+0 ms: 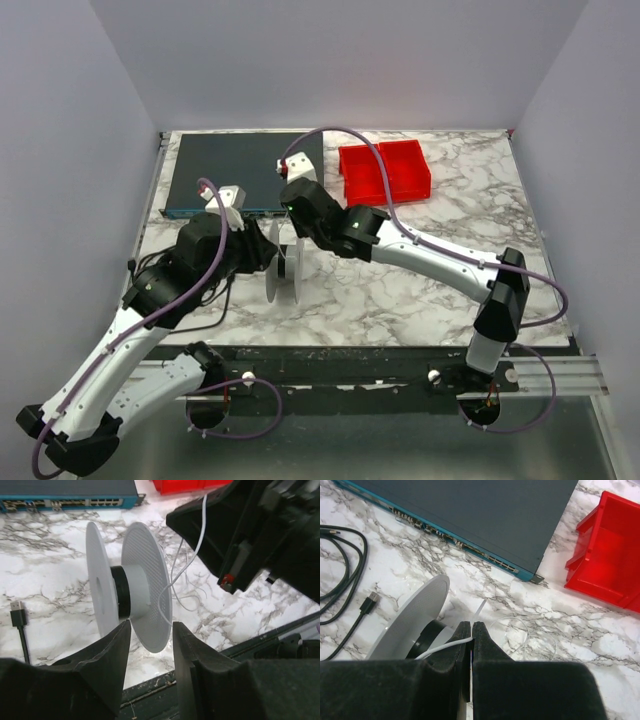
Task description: Wrap the cables
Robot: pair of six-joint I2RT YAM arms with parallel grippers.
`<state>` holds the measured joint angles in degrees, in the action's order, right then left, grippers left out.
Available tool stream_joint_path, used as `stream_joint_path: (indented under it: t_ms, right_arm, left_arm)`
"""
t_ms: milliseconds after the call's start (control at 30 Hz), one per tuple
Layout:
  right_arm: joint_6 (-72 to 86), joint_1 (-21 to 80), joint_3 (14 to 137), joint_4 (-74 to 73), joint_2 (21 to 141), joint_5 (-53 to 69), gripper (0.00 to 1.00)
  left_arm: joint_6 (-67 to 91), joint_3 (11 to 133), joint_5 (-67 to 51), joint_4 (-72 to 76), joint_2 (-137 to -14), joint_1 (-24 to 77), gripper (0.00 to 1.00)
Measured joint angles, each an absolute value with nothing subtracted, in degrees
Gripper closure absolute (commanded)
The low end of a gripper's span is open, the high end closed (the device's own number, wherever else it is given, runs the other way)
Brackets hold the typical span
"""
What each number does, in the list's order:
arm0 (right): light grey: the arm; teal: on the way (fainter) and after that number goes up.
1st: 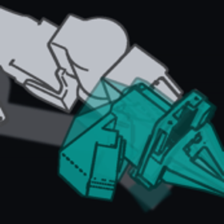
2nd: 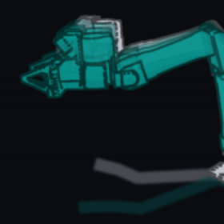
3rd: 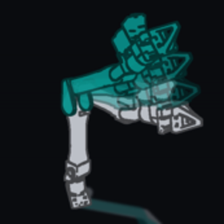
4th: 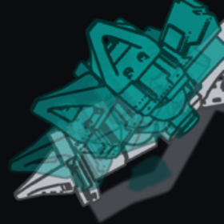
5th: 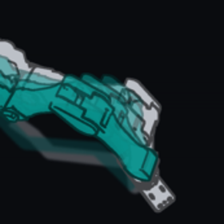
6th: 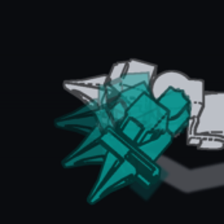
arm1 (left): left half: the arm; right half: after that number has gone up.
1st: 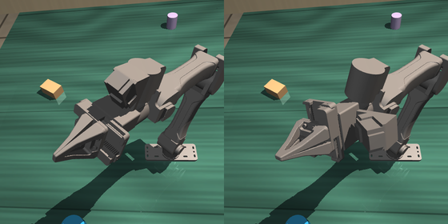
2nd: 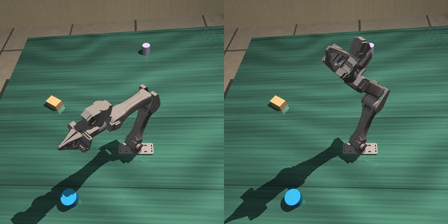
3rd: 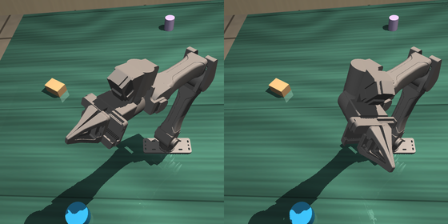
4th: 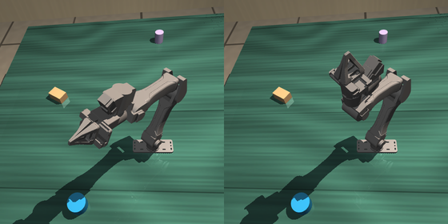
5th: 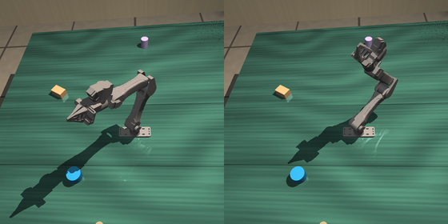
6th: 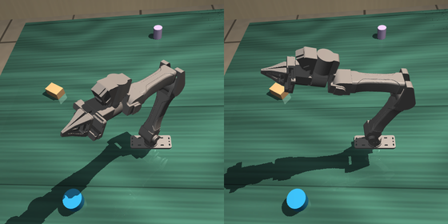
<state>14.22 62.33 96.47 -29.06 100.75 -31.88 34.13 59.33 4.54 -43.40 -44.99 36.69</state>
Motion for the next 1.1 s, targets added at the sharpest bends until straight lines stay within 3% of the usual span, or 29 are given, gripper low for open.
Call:
stream_joint_path:
  t_ms: [500, 867, 1100]
  right_arm:
    - [16.84, 62.87, 102.87, -35.62, 109.32, -34.41, 0.99]
    - [18.04, 63.00, 103.13, -35.79, 109.67, -34.74, 0.99]
    - [18.70, 63.00, 103.35, -35.75, 110.02, -34.87, 0.99]
  left_arm:
    - [35.62, 54.81, 10.37, -42.76, -44.10, 36.47, 0.38]
    - [35.64, 51.94, 11.64, -38.87, -47.99, 36.45, 0.39]
    - [35.66, 51.57, 12.23, -36.27, -49.56, 36.45, 0.48]
